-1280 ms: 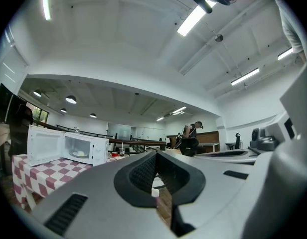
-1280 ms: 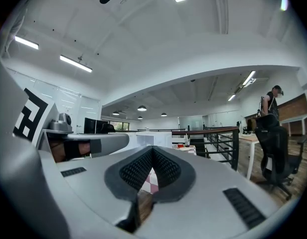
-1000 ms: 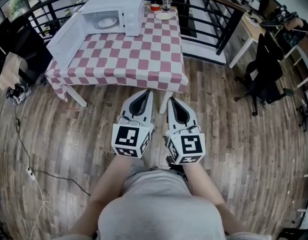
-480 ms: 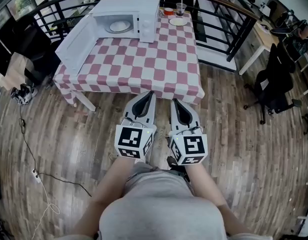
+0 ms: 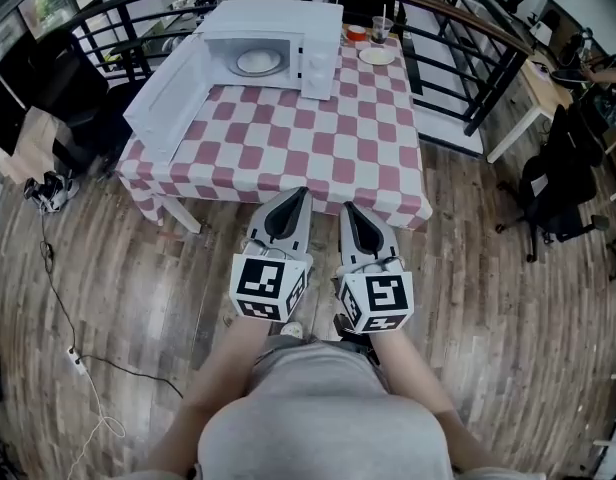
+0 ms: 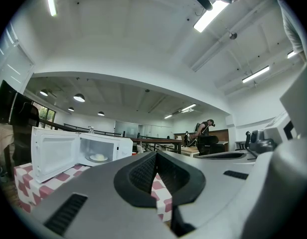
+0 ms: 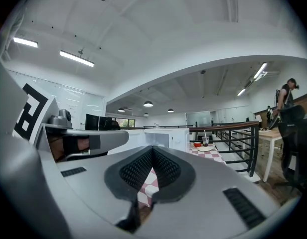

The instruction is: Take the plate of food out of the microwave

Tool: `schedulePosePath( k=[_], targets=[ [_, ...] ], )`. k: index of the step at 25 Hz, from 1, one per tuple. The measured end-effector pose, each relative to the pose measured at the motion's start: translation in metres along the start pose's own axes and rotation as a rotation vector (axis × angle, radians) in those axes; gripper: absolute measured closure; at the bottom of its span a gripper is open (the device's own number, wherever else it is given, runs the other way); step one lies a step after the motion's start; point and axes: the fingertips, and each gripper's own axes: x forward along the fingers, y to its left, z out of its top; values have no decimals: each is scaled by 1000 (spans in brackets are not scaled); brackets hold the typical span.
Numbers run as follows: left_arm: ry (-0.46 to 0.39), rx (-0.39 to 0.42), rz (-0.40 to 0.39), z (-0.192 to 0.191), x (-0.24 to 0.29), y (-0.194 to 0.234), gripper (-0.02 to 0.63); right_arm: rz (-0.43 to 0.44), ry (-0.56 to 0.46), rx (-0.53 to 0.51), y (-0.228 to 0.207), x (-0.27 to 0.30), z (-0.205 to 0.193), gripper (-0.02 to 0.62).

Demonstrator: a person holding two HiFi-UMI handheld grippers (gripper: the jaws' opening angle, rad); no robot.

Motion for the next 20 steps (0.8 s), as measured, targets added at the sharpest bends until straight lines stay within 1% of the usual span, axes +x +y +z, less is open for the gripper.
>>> schedulePosePath(
  k=[6,9,14,20],
  targets=[
    [-3,-11,4,4,6,37,606,-2,8,-5,15,35,1,571],
    [-11,-18,11,5,9,50,606,10,6,-24,22,47,3,571],
    [-20,-16,17,6,14,66,606,30,5,-45,29,63,5,571],
    [-17,-13,28,8,19,79,606,43,4,-43,33,78,7,571]
  ],
)
